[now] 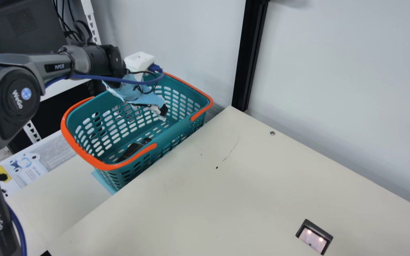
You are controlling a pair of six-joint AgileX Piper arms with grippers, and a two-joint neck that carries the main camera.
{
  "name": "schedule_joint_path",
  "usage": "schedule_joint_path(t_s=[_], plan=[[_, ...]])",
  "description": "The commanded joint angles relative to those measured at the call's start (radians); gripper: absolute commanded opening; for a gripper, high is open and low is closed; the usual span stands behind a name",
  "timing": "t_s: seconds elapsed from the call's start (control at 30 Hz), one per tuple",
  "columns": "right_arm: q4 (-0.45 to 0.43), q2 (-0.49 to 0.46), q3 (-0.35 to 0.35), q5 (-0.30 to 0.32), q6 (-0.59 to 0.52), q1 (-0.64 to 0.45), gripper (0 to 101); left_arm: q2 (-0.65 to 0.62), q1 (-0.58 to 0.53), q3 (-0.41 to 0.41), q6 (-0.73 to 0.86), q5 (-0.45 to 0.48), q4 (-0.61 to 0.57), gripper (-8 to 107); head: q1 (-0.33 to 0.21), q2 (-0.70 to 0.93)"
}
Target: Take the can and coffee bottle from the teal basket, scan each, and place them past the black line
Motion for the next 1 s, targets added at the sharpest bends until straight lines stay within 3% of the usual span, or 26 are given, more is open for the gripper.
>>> schedule_joint_path(t_s=[0.0, 0.33, 0.97], plan=[[0.0, 0.0, 0.0, 0.0, 0.0, 0.0, 101, 0.015, 0.002, 0.008, -0.019, -0.014, 0.039, 90, -0.037, 0.015], [0.0, 0.0, 0.0, 0.0, 0.0, 0.0, 101, 0.084, 0.003, 0.029, -0.078, -0.011, 0.127, 90, -0.037, 0.015], [0.0, 0.0, 0.0, 0.0, 0.0, 0.0, 101, 0.175, 0.006, 0.038, -0.092, 0.03, 0.173, 90, -0.037, 0.015]])
